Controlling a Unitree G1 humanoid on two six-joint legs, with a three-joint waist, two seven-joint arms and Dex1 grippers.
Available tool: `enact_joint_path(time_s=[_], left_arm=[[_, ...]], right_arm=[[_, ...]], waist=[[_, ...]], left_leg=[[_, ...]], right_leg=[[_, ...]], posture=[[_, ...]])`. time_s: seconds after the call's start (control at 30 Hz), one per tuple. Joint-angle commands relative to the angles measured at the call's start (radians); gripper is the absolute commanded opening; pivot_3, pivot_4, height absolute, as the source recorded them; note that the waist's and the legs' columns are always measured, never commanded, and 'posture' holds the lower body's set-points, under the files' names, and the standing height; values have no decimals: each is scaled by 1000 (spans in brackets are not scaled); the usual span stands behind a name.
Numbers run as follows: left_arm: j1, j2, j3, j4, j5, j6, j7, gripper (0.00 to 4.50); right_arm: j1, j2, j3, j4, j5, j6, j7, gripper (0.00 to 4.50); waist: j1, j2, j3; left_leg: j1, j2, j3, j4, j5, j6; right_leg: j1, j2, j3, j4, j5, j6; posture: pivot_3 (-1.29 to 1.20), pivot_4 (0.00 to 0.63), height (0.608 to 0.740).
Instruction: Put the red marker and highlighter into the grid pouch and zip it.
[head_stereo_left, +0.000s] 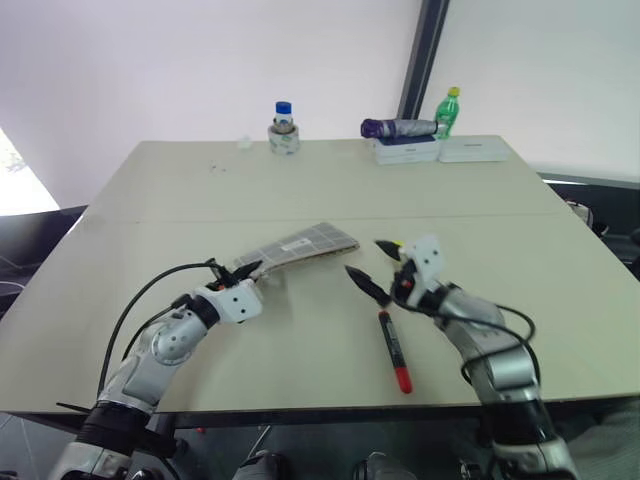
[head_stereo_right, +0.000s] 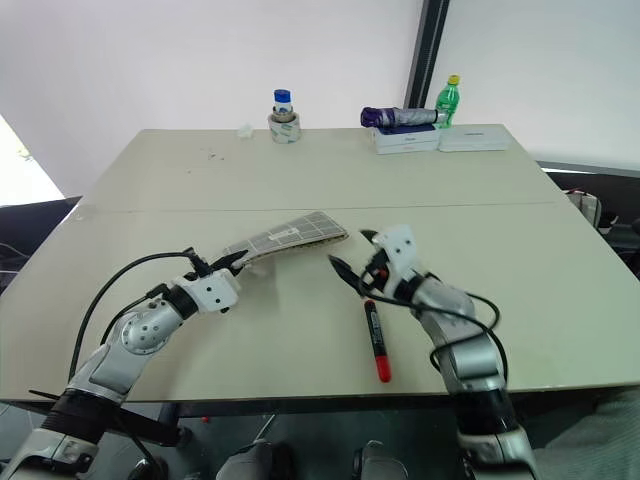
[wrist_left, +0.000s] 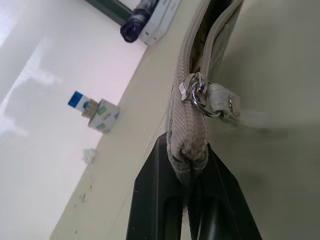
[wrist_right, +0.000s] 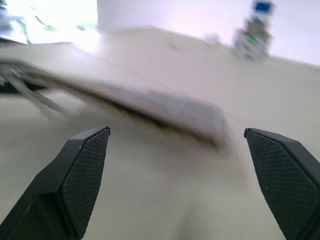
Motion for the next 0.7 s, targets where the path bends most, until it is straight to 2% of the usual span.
enact_joint_path(time_s=[0.03, 0.17, 0.27, 0.7], left_arm=[[-5, 7, 27, -2, -26, -34, 8, 0], [-11, 4, 16, 32, -21, -60, 9, 0], [-31, -8, 13, 52, -25, -68, 8, 0], [-31, -7, 22, 72, -21, -84, 13, 0]], right_arm=[[64, 1, -67, -123, 2, 23, -89, 4462], [101, 10, -58, -150, -15, 61, -154, 4462], [63, 46, -66, -119, -29, 105, -239, 4462], [-77, 43, -78, 50, -45, 255, -332, 4462]], waist=[[-1, 0, 0], [-7, 0, 0], [-6, 0, 0], [-6, 0, 0]], left_leg=[[0, 0, 0, 0, 0, 0], [1, 1, -1, 0, 0, 0], [1, 1, -1, 0, 0, 0], [0, 0, -1, 0, 0, 0]], right_leg=[[0, 0, 0, 0, 0, 0], [0, 1, 0, 0, 0, 0], [0, 1, 0, 0, 0, 0], [0, 1, 0, 0, 0, 0]], posture=[[0, 150, 740], [0, 150, 740], [0, 150, 740], [0, 150, 740]])
